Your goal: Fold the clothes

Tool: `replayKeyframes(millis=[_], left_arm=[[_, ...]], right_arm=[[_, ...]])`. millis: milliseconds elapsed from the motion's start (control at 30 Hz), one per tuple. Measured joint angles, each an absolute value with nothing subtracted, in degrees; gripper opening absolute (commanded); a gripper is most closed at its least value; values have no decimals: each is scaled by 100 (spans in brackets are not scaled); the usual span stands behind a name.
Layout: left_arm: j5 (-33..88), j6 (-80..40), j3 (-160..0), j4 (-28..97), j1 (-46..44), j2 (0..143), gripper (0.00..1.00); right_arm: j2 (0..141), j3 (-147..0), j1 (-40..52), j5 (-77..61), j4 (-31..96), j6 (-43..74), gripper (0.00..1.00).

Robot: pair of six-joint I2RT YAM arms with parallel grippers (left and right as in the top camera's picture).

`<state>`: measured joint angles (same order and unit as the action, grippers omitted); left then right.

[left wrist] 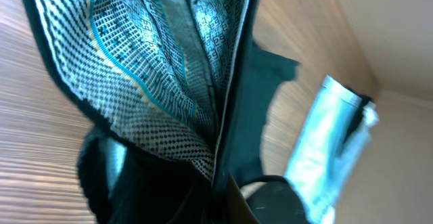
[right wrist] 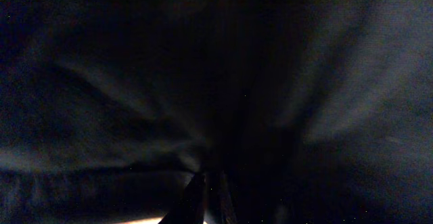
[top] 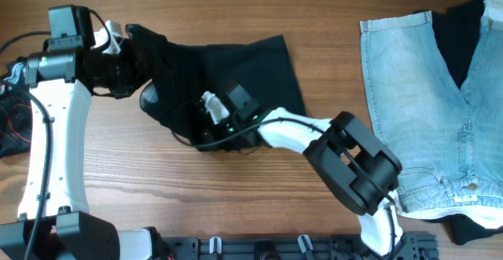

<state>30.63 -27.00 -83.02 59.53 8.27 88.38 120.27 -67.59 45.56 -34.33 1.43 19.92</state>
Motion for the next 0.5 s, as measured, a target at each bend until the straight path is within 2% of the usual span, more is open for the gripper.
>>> replayKeyframes(millis=[67, 133, 233, 333, 400, 500], left_arm=[[3446, -2700, -8300, 5940, 827, 8838, 4], [3555, -2700, -8302, 5937, 827, 8838, 4], [3531, -2694, -8302, 5966, 827, 8838, 4], [3433, -2681, -8302, 6020, 827, 8838, 4], [3413, -2681, -8302, 6023, 827, 8838, 4], [3395, -2681, -8302, 6020, 827, 8838, 4]], right_arm=[[12027, -6759, 4624, -3430, 145, 2049, 22], [12027, -6772, 4462, -3452, 408, 2082, 24], [11732, -6840, 3830, -3395, 1337, 2047, 25], [10921, -6882, 2783, -2987, 2429, 1863, 26], [10648, -6947, 2180, -2309, 3197, 1686, 21], [10650, -6681, 1789, -1361, 3437, 1525, 25]])
